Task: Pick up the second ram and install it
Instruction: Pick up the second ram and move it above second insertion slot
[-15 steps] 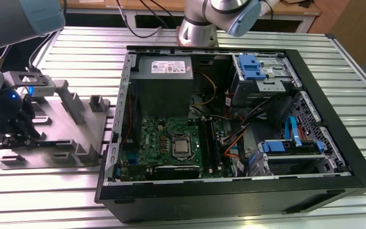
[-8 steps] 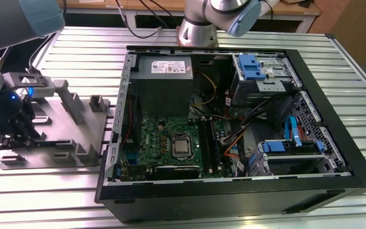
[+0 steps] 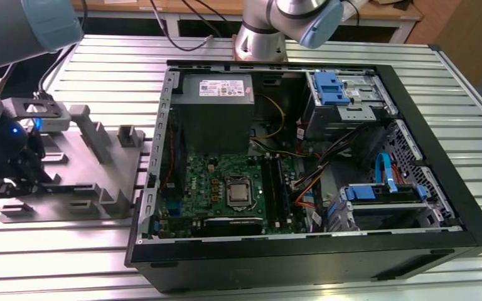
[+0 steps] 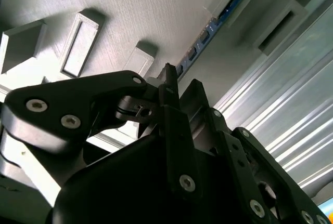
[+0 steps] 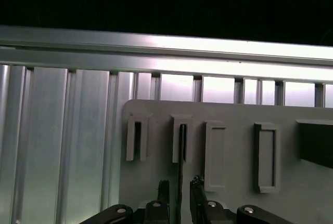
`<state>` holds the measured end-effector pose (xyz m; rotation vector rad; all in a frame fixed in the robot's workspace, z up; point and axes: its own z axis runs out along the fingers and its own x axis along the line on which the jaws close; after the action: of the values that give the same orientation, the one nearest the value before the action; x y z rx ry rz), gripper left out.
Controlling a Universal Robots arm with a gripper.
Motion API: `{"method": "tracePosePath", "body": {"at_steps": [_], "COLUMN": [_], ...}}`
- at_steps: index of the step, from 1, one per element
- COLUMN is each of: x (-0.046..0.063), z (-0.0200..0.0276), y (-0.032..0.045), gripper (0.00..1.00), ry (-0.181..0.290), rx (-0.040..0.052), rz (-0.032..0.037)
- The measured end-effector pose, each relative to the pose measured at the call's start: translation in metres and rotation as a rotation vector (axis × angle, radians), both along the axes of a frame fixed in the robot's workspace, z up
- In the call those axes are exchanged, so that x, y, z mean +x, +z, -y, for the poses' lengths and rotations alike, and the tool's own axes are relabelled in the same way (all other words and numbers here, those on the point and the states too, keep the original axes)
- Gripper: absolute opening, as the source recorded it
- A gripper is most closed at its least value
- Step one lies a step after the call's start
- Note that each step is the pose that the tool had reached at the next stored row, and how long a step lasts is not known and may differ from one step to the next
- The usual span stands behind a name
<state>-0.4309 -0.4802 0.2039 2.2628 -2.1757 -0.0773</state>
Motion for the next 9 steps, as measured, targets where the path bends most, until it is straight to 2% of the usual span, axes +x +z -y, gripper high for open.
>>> {"method": "tracePosePath", "body": {"at_steps": [3,9], "x": [-0.0016,-0.0018], "z": [0.0000,0.0000], "y": [-0.0030,-0.0034], "gripper": [0.30,0.30], "ry": [-0.004,-0.005], "rx": [0.0001,0.0000], "rz": [0.0002,-0.0001]}}
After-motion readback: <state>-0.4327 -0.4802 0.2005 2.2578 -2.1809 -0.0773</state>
